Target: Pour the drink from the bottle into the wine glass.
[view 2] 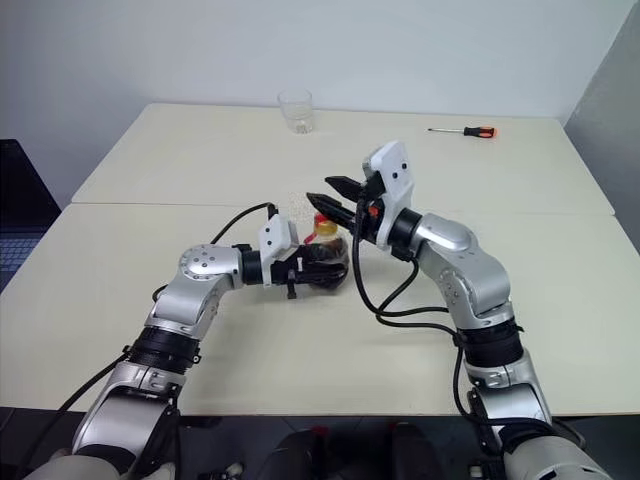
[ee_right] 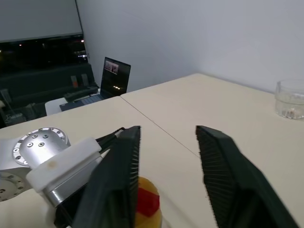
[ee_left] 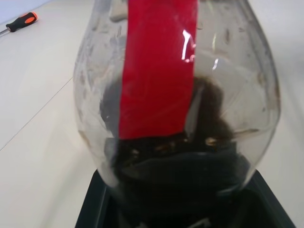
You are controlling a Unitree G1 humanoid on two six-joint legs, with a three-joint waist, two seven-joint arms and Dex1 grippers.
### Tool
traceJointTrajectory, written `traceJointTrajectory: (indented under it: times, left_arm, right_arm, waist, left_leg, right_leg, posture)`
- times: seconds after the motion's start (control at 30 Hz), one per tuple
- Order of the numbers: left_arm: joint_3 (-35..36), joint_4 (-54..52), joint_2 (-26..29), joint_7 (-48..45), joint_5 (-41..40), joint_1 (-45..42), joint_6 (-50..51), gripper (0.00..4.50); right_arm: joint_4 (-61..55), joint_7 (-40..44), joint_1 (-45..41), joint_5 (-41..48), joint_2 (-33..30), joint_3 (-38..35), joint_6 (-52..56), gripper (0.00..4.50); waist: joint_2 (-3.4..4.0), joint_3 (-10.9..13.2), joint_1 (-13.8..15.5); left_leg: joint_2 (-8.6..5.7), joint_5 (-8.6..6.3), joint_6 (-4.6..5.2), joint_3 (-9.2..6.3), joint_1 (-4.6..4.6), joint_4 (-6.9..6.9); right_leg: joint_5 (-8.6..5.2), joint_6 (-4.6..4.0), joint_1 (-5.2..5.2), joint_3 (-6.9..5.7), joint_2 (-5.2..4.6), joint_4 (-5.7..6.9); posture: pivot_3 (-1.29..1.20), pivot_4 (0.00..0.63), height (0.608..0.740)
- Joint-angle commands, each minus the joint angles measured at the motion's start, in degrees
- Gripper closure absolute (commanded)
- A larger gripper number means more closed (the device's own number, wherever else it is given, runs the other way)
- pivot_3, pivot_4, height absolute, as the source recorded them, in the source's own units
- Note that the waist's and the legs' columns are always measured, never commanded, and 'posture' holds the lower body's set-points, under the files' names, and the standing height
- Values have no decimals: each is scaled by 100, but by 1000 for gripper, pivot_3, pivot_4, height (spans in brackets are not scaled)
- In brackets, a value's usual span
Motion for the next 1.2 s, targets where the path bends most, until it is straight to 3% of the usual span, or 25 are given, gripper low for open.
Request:
traceJointTrajectory:
  times: [0.03, 0.1, 0.23, 0.37, 0.53, 1.2]
  left_arm:
    - [84, -129, -16, -7, -34, -178, -176, 2950]
    - [87, -124, -12, -12, -36, -170, -188, 2950]
    - [101, -127, -8, 7, -31, -151, -225, 2950]
    - [133, -113, -27, 73, -31, -153, -273, 2950]
    - [137, -75, -83, 175, -30, -148, -348, 2950]
    - [293, -618, -380, 392, -438, -115, 348, 2950]
  right_arm:
    - [-164, 124, -134, 194, -23, -138, 67, 3857]
    - [-185, 149, -150, 233, -24, -160, 101, 4471]
    - [-221, 180, -184, 386, -52, -252, 186, 4471]
    - [-307, 266, -152, 630, -101, -374, 345, 3587]
    - [-444, 328, -83, 1053, -142, -539, 697, 1840]
    - [17, 429, -2, 526, -120, -229, 61, 1840]
  waist:
    - [0, 0, 0]
    - [0, 0, -1]
    - [0, 0, 0]
    - [0, 0, 0]
    - [0, 0, 0]
    - [0, 0, -4]
  left_leg:
    - [0, 0, 0, 0, 0, 0]
    - [0, 0, 0, 0, 0, 0]
    - [0, 0, 0, 0, 0, 1]
    - [0, 0, 1, 0, 1, 4]
    - [0, 1, 2, 0, 1, 4]
    - [0, 3, 3, 19, -16, 7]
  right_leg:
    - [0, 0, 0, 0, 0, 1]
    - [0, 0, -1, 0, 0, 2]
    - [0, 0, -2, 1, 0, 6]
    - [0, 0, -3, 1, 0, 11]
    - [0, 0, -8, 2, 0, 22]
    - [0, 0, -48, 19, -1, 52]
  posture:
    - [0, 150, 740]
    - [0, 150, 740]
    - [0, 150, 740]
    - [0, 150, 740]
    - [0, 150, 740]
    - [0, 150, 740]
